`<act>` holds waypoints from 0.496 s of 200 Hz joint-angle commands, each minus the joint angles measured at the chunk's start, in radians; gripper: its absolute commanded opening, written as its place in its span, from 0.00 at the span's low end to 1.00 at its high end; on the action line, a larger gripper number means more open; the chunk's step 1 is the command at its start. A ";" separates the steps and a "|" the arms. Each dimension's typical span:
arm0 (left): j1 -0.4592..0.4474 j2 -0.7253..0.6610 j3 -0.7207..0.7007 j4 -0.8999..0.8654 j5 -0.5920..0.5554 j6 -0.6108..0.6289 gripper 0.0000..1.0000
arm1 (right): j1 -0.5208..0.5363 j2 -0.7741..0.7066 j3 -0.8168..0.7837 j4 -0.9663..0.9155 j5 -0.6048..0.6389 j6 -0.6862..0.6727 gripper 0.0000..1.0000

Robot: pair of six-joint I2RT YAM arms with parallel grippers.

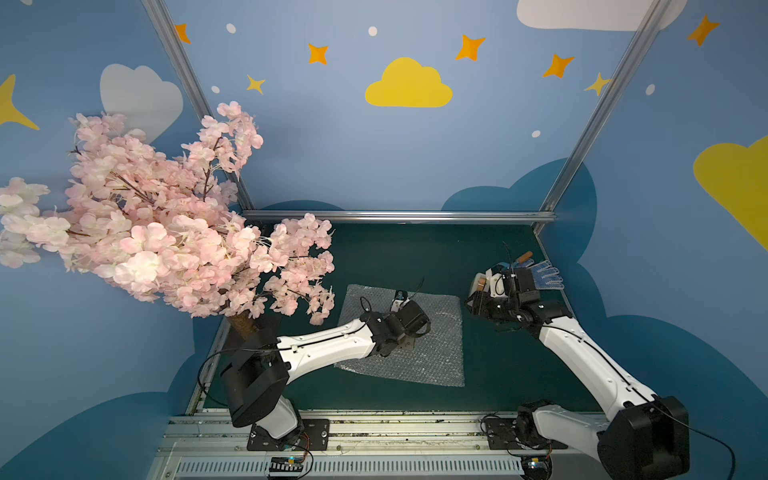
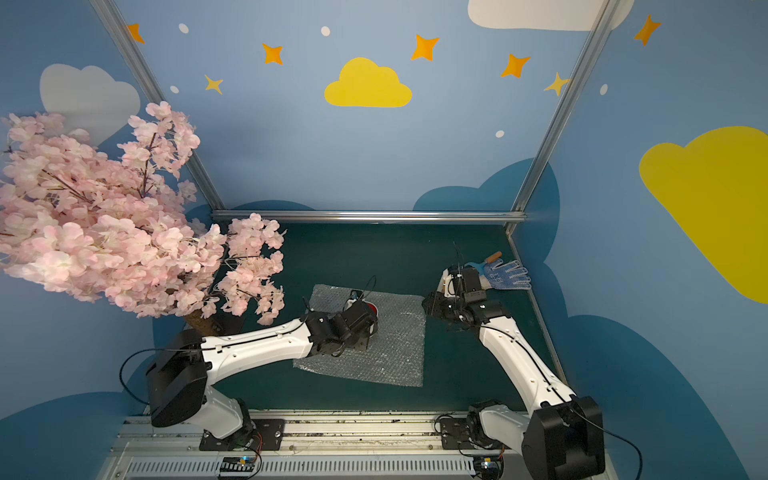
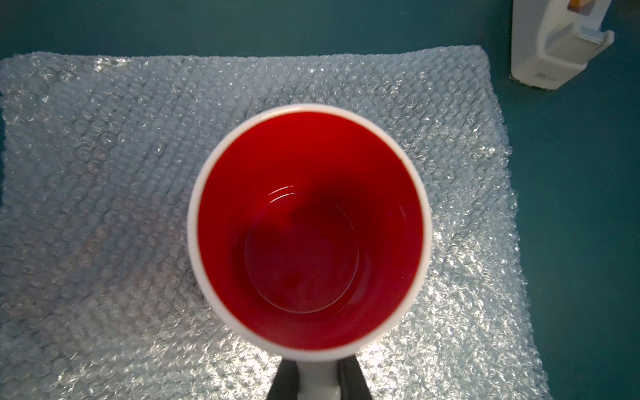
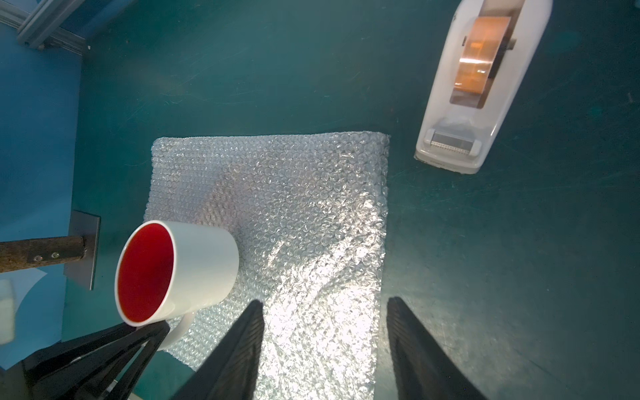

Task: Wrap mugs in bubble wrap
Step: Place the mug on the bubble wrap.

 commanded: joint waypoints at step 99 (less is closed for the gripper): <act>-0.046 0.003 -0.085 0.071 -0.023 -0.050 0.41 | 0.010 0.028 0.002 0.007 0.012 -0.009 0.60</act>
